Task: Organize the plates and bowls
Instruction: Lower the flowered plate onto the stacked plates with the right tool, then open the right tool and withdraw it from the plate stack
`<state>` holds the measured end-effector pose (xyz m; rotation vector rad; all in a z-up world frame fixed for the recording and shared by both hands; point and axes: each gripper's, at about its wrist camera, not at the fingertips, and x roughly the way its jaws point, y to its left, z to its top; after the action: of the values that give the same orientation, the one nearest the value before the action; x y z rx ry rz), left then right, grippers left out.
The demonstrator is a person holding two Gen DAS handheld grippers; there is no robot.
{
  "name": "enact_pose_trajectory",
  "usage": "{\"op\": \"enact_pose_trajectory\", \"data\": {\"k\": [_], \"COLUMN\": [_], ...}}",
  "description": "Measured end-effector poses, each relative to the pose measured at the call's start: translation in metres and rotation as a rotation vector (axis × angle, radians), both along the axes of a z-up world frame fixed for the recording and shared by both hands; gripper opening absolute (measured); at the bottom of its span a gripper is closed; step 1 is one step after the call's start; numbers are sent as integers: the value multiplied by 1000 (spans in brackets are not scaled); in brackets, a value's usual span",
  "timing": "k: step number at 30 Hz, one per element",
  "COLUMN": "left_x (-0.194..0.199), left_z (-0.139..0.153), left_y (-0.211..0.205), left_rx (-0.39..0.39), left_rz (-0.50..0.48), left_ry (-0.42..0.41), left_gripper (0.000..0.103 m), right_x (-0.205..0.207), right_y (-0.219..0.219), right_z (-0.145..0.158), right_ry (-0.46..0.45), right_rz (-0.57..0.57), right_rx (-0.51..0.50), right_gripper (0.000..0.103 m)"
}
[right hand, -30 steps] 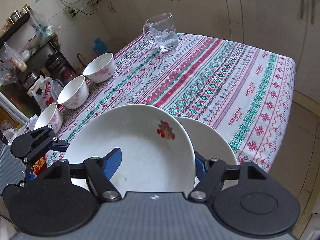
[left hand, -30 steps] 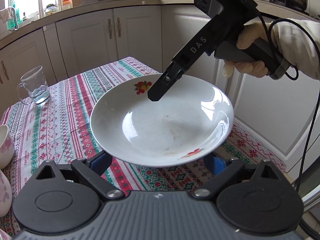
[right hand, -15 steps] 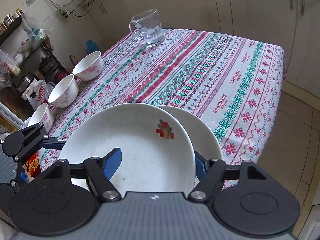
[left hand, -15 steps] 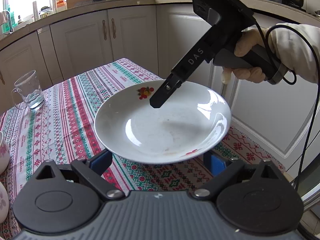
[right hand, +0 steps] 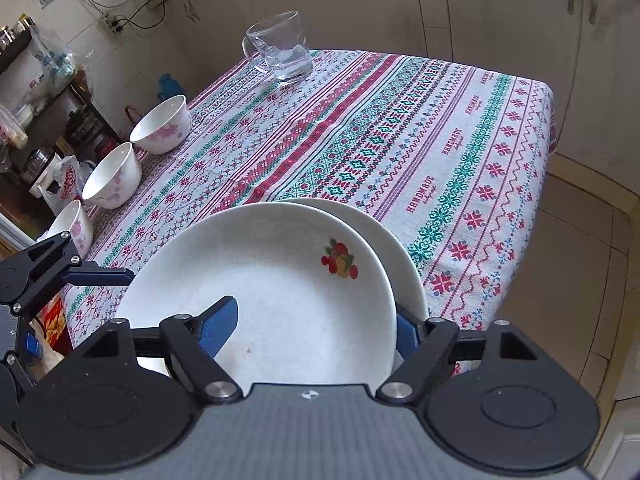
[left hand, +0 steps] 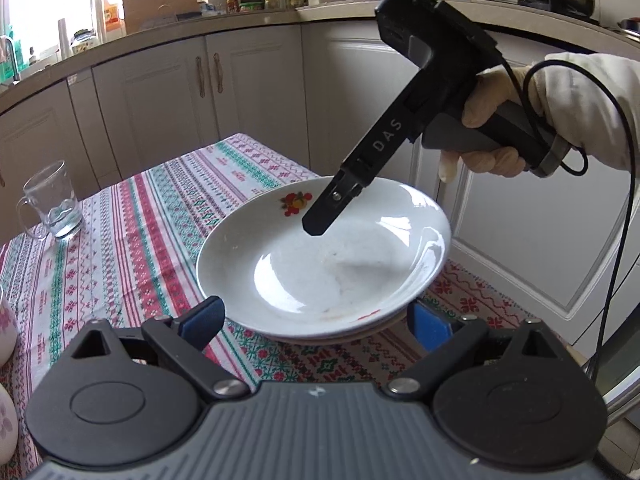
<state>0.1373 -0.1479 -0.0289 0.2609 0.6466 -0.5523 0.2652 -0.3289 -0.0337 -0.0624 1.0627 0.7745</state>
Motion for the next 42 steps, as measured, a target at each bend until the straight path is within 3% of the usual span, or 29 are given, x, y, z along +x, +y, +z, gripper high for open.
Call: {"op": "enact_pose_trajectory", "data": {"k": [17, 36, 42], "left_x": [10, 9, 8], "left_z": [-10, -11, -4], "left_y": [5, 12, 20], "left_rx": [-7, -17, -24], "left_rz": [29, 45, 53], "left_ry": [36, 50, 20], "left_gripper": [97, 96, 97], "right_x": [-5, -14, -25], "right_y": [-8, 1, 9], "right_z": [10, 19, 30], "right_ry": [-15, -63, -130], "right_rz": [-32, -50, -50], "right_rx": [8, -119, -148], "right_gripper": [90, 98, 102]}}
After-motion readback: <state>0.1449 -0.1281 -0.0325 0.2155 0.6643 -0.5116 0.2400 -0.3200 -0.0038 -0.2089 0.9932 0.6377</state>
